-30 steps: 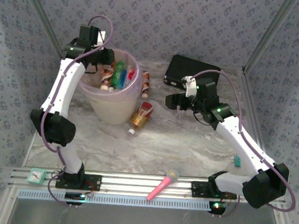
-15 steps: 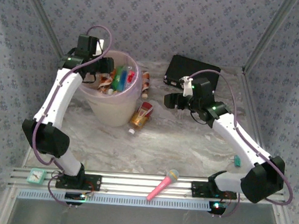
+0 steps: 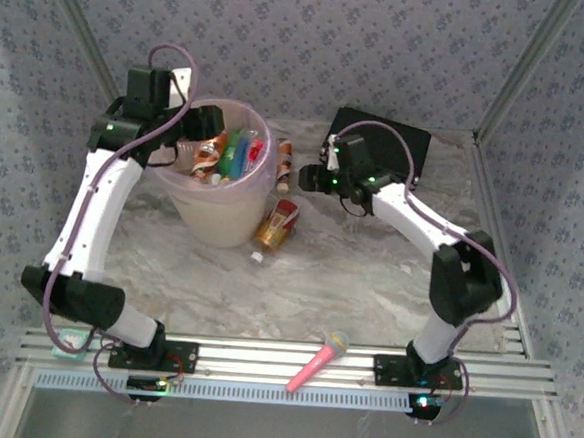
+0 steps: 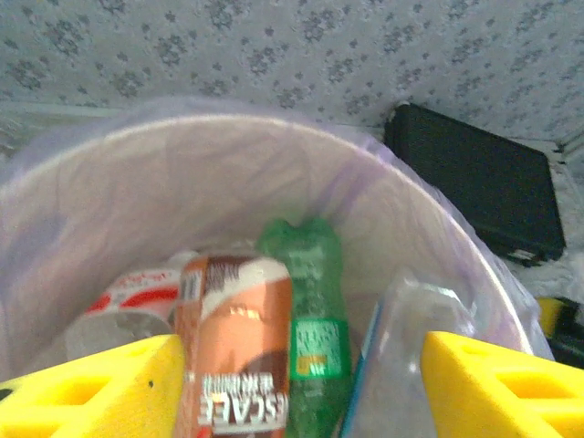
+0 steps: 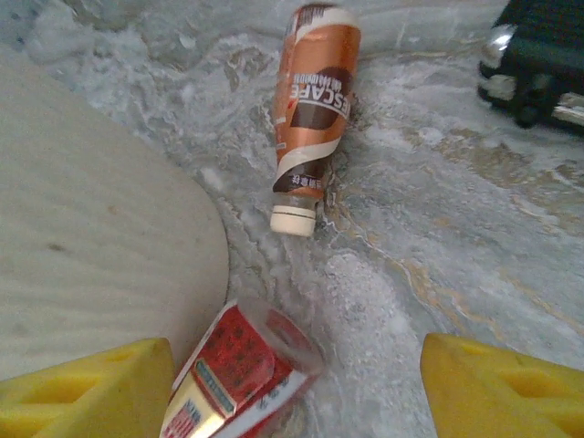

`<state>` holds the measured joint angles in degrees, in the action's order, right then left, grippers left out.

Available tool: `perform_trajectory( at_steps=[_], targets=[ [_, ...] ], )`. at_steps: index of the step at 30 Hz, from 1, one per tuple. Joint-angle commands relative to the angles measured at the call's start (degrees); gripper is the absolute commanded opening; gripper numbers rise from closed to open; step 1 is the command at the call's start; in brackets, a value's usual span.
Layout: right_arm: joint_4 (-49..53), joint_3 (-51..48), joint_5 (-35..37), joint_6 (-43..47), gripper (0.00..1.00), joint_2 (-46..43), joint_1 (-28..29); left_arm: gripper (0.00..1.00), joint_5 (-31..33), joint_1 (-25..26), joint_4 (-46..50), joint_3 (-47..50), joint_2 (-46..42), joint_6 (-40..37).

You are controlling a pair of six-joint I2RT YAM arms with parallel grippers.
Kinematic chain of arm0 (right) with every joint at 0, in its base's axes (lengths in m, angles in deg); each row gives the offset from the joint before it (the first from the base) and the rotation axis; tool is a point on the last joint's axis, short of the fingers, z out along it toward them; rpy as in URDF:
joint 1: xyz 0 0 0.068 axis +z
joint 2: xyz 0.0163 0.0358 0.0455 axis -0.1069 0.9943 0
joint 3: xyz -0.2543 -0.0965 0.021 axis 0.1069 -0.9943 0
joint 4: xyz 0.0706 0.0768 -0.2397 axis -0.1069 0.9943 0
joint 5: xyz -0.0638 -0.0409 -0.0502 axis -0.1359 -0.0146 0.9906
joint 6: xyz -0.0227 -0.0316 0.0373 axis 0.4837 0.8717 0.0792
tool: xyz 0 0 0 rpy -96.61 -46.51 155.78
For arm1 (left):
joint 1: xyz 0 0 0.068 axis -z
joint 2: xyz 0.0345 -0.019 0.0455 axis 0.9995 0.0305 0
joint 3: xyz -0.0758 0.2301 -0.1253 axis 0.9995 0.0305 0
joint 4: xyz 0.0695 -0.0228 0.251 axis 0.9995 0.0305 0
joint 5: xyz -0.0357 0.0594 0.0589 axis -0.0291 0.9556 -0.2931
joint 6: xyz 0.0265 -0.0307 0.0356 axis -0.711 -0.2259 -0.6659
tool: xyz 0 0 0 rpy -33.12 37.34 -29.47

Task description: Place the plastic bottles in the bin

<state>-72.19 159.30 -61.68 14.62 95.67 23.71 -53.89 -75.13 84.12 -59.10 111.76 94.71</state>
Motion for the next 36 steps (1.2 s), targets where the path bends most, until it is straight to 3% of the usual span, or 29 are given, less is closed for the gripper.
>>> perform_trajectory(
  at_steps=[1,8,13,23,28,36],
  targets=[
    [0.3,6.0,3.6,0.0,0.72,6.1,1.5,0.71,-4.1,-0.3,-2.8,2.8,-5.1,3.2],
    [4.7,19.3,6.3,-1.5,0.66,22.2,3.1,0.80,-8.1,-0.3,-3.3,4.3,-8.6,6.1],
    [7.6,27.8,6.5,-1.8,0.72,30.8,4.1,0.83,-8.7,-0.4,-3.4,3.9,-8.7,6.3],
    [10.5,36.0,8.1,-3.6,0.71,40.0,3.7,0.85,-8.8,-0.6,-3.9,4.7,-9.7,5.7],
    [8.7,35.6,8.9,-3.9,0.64,40.4,3.2,0.85,-10.4,-0.8,-5.3,5.5,-9.9,6.5],
    [6.6,31.6,9.9,-3.2,0.43,36.6,2.6,0.85,-12.7,-0.9,-8.4,7.5,-11.0,9.6]
  ],
)
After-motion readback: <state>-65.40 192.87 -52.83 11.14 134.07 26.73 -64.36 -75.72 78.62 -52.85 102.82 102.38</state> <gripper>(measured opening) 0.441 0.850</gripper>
